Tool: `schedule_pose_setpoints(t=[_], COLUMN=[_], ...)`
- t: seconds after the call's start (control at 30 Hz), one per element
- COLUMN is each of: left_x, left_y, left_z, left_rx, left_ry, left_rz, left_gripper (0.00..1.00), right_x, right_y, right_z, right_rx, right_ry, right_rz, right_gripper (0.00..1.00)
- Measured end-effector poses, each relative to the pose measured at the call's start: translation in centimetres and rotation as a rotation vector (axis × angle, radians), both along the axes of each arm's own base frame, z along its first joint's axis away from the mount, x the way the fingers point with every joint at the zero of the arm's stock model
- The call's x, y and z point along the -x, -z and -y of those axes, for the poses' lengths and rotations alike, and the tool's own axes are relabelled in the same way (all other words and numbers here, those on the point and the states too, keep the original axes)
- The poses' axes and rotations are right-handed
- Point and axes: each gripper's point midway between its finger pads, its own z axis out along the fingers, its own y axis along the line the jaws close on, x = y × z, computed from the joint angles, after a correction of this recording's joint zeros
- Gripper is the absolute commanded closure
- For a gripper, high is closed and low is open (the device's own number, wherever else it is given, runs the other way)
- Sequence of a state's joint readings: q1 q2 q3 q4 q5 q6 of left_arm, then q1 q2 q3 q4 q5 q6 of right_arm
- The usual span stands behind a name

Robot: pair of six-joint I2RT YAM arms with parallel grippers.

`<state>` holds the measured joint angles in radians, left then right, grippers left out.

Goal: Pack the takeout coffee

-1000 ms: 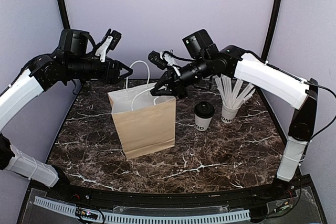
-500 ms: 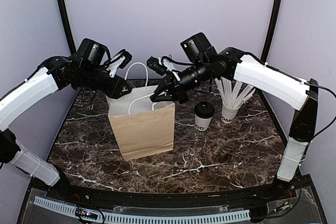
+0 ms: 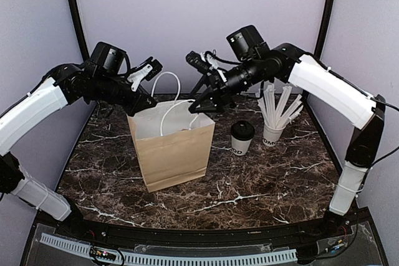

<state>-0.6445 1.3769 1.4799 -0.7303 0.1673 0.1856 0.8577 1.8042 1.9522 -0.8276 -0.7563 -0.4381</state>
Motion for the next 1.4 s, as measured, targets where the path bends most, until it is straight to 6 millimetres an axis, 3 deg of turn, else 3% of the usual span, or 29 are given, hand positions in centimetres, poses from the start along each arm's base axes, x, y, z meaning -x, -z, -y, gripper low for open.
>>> schedule_pose_setpoints(t=[0.2, 0.33, 0.47, 0.63, 0.7, 1.0, 1.1, 1.2, 1.3, 1.4], left_x=[-0.6, 0.4, 2.4, 4.6, 5.2, 4.5, 4.2, 4.0, 3.9, 3.8], left_y=[-3.3, -6.3, -4.9, 1.5, 2.8, 0.5, 0.0, -0.2, -0.4, -0.8], left_z=[0.0, 1.0, 2.6, 4.4, 4.6, 5.0, 4.8, 4.7, 4.7, 4.9], left_rx=[-0.046, -0.054, -0.089, -0.204, -0.234, -0.196, -0.188, -0.174, -0.125, -0.018], left_ry=[0.017, 0.051, 0.1, 0.174, 0.186, 0.105, 0.077, 0.051, 0.009, -0.057], left_rz=[0.211, 0.405, 0.524, 0.559, 0.57, 0.661, 0.677, 0.673, 0.641, 0.588], left_gripper=[1.0, 1.0, 1.0, 1.0, 1.0, 1.0, 1.0, 1.0, 1.0, 1.0], right_x=[-4.8, -7.0, -7.1, -6.8, -6.6, -6.1, -4.8, -2.4, -0.4, -0.6], right_y=[-4.9, -5.9, -3.9, -0.7, -0.4, 0.6, 1.6, 3.2, 5.6, 8.0], right_z=[5.2, 8.2, 8.6, 8.6, 8.7, 9.0, 8.7, 7.6, 7.0, 6.9], right_rx=[-0.12, -0.16, -0.144, -0.096, -0.092, -0.056, -0.004, 0.066, 0.15, 0.219], right_ry=[0.105, 0.178, 0.181, 0.174, 0.165, 0.138, 0.112, 0.069, 0.066, 0.124], right_rz=[-0.032, -0.036, -0.087, -0.15, -0.151, -0.099, -0.066, -0.02, -0.018, -0.027], right_gripper=[0.47, 0.46, 0.46, 0.46, 0.47, 0.54, 0.56, 0.65, 0.66, 0.67])
